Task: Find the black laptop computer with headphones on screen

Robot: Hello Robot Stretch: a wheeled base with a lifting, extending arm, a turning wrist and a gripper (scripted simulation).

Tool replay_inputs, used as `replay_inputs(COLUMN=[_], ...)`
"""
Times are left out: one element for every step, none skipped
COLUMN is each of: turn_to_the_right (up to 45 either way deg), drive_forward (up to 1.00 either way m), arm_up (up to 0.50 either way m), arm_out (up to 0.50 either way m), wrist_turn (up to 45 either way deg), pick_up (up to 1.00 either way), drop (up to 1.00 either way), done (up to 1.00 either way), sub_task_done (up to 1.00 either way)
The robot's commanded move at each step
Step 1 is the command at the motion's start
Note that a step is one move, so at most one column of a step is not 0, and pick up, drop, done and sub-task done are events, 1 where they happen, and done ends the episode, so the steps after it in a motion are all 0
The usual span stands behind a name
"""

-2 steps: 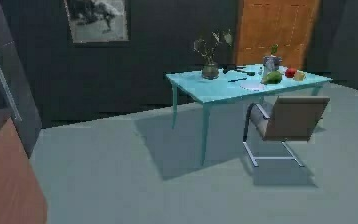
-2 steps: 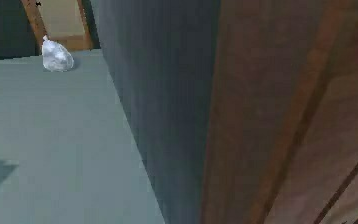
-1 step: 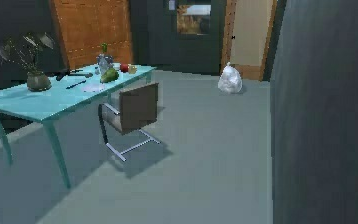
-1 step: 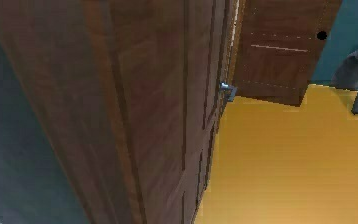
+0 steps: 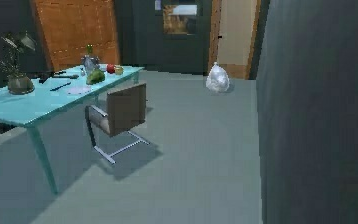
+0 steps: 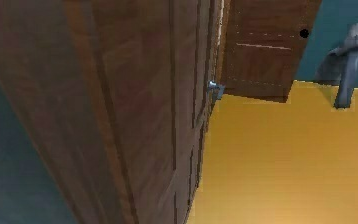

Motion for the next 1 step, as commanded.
replay_inputs(turn_to_the_right=[0.0], drive_forward=[1.00], arm_up=[0.00], arm_out=[0.00], wrist_turn=[0.0], pick_up=[0.00], drop=[0.00], done=[0.00], sub_task_done=[0.00])
